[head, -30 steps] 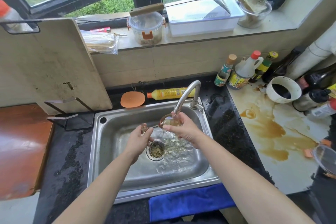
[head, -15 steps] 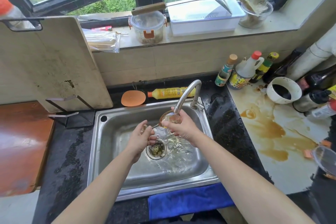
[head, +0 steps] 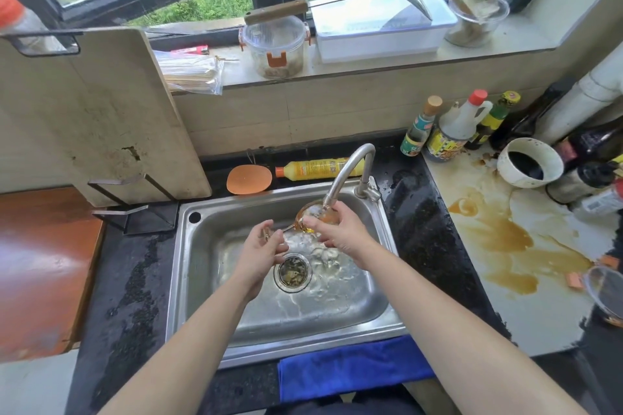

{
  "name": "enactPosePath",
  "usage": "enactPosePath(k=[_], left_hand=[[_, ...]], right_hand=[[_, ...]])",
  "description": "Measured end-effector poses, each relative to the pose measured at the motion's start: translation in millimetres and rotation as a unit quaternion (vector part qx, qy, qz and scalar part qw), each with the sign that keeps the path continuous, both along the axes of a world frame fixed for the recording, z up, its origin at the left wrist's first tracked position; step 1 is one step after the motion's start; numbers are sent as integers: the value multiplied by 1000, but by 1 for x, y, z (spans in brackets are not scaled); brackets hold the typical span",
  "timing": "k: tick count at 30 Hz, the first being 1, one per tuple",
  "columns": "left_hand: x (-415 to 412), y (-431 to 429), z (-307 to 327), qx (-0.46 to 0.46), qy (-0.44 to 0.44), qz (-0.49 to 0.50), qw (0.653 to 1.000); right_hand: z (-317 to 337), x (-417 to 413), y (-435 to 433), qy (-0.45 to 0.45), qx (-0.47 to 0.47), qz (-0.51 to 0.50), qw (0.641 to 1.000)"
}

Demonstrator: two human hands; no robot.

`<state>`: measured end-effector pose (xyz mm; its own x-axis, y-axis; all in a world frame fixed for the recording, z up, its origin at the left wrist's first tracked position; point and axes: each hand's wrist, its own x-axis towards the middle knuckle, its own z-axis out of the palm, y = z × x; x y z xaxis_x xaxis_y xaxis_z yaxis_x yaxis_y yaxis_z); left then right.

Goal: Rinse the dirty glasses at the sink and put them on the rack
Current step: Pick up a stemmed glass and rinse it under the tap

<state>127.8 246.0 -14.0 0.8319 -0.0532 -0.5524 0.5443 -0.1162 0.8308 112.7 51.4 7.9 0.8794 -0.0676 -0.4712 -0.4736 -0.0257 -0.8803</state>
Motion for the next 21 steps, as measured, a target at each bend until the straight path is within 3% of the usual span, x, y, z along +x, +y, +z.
enactPosePath(k=[17, 21], left_hand=[[5, 0, 0, -3, 36, 3, 999], [8, 1, -1, -4, 37, 3, 999]], right_hand=[[-1, 8, -6, 7, 0, 32, 999], [3, 10, -8, 5, -40, 47, 998]])
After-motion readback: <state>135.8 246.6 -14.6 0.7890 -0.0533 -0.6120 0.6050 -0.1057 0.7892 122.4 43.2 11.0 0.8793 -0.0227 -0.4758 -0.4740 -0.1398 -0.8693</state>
